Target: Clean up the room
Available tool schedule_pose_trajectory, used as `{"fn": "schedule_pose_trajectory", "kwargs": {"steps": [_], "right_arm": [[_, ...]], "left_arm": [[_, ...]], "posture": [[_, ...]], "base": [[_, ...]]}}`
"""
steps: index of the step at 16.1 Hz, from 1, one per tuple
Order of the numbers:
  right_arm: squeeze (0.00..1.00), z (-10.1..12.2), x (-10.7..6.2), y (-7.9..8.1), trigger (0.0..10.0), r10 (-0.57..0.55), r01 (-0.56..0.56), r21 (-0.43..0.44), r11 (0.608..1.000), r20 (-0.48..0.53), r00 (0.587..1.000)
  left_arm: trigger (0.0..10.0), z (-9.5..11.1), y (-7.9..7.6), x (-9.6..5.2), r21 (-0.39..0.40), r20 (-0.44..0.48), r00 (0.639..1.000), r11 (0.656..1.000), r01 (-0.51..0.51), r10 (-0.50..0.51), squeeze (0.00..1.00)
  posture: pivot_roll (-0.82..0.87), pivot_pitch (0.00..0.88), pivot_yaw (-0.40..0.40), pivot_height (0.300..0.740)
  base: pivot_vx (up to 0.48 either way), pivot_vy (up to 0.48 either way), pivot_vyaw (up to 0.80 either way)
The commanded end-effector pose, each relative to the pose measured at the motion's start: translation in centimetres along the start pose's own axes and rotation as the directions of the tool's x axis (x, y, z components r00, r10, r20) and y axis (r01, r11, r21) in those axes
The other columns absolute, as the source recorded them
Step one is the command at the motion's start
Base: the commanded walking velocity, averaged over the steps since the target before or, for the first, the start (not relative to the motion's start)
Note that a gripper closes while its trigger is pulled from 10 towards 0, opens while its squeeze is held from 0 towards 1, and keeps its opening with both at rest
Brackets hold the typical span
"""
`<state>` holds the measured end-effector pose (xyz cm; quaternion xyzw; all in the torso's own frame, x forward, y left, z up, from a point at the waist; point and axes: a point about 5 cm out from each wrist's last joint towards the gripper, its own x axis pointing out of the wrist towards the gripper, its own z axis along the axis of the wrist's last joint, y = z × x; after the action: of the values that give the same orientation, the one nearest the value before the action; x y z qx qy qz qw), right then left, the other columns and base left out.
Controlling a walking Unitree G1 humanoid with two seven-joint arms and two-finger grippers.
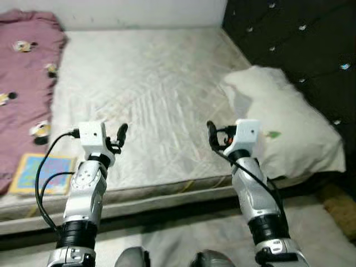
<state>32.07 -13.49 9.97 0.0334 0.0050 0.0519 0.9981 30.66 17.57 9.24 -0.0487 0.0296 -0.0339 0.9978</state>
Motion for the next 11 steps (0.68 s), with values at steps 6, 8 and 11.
{"fn": "schedule_pose_trajectory", "kwargs": {"steps": [6,8,11], "right_arm": [[0.00,-0.04,-0.16,-1.12,10.0,-0.034,0.034,-0.012,0.999,-0.009,0.999],[0.00,-0.02,-0.15,-1.07,10.0,-0.032,0.032,-0.016,0.999,-0.008,0.999],[0.00,-0.05,-0.16,-1.06,10.0,-0.033,0.032,-0.016,0.999,-0.009,0.999]], "left_arm": [[10.0,-0.22,-0.89,0.12,0.006,-0.010,0.999,0.999,0.032,-0.032,0.00],[10.0,-0.09,-0.96,0.14,0.013,0.002,0.999,0.999,0.040,-0.040,0.00],[10.0,-0.10,-0.98,0.11,0.013,0.000,0.999,0.999,0.043,-0.043,0.00]], "posture": [[0.03,0.051,-0.029,0.740],[0.03,0.052,-0.029,0.740],[0.03,0.052,-0.028,0.740]], "base": [[0.000,0.438,0.00],[0.124,0.424,0.00],[0.286,0.388,0.00]]}}
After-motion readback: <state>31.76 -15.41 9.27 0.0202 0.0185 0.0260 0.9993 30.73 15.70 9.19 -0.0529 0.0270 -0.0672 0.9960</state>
